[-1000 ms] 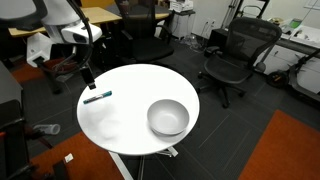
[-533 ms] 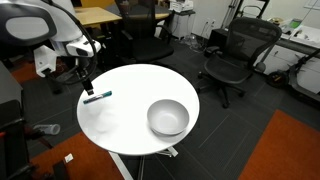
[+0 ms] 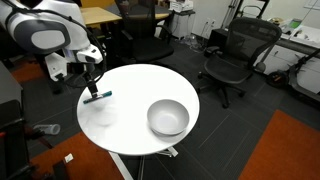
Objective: Put the green marker inside the grey bowl
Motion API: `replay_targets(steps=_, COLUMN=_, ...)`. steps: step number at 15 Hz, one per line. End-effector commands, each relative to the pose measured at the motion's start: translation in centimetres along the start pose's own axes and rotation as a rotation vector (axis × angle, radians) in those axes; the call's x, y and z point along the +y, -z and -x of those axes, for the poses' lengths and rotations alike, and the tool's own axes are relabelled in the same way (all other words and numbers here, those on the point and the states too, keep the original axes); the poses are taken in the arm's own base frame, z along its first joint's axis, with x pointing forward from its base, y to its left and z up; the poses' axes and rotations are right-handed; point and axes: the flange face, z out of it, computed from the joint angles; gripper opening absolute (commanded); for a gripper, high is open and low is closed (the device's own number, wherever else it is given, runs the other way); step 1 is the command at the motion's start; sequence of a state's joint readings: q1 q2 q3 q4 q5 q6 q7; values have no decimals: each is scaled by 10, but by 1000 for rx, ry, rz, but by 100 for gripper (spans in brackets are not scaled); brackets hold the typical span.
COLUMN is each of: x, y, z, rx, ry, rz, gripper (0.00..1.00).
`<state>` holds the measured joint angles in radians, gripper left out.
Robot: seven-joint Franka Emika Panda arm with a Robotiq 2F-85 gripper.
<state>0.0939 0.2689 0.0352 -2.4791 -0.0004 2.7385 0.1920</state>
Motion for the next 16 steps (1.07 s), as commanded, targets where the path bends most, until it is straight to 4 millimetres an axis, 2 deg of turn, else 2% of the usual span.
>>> replay_targets(steps=1, x=-9, y=-10, z=-13, rx=9, ry=-28, rz=30, gripper=100)
replay_targets(steps=16, x=-19, y=-47, z=-23, rx=-32, ry=-38, rz=65, gripper=100)
